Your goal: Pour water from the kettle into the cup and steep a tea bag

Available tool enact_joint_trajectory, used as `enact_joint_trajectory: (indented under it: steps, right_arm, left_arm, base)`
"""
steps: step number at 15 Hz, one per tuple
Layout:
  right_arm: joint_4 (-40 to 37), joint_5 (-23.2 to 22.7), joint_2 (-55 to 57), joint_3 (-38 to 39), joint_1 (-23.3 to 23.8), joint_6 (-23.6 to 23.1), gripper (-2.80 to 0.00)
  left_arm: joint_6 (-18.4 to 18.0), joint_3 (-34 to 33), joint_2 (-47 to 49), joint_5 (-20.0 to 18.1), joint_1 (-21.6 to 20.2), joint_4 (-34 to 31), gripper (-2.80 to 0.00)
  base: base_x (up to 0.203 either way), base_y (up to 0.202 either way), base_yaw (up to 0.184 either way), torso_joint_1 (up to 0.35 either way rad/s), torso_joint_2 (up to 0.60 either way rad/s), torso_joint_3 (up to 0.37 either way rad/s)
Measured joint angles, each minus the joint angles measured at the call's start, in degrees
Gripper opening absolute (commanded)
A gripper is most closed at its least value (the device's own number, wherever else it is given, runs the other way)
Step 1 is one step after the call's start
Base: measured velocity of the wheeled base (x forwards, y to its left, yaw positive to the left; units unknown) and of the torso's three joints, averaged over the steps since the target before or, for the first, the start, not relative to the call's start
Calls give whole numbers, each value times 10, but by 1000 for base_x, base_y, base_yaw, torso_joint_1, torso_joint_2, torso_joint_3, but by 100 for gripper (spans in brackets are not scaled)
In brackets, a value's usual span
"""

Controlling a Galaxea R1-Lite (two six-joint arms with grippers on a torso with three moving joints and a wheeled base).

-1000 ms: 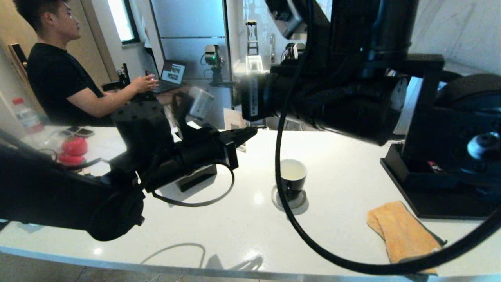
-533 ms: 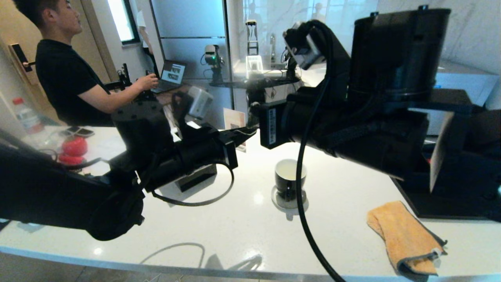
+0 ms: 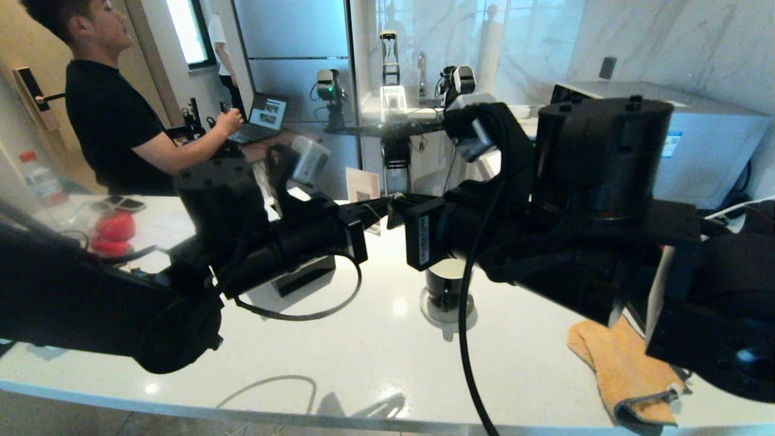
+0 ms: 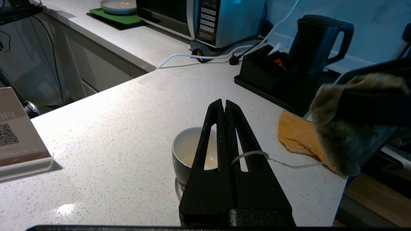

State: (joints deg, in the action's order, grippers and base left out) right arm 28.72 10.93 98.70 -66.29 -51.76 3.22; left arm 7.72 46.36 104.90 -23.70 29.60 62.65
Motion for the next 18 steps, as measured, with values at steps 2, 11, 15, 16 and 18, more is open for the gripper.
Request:
enact_joint_trajectory:
  steps: [2,11,15,16,18]
  right_arm:
    - [14,0,7,3,-1,0,-280]
    - [28,-1,12,40,-1,2,-280]
    - [29,-1,12,47,-1,3,-280]
    - [28,-1,12,47,-1,3,0]
    - [26,-1,12,48,-1,3,0]
  left_arm:
    - [0,0,0,0,0,0,-280]
    - [1,0,0,0,0,0,-280]
    - [1,-1,0,1,-1,0,-280]
    - [1,-2,0,1,-1,0,-280]
    - [1,-6,0,1,-1,0,-280]
  base:
    - [0,0,0,0,0,0]
    - [0,0,0,0,0,0]
    - [0,0,0,0,0,0]
    - [0,0,0,0,0,0]
    - [0,0,0,0,0,0]
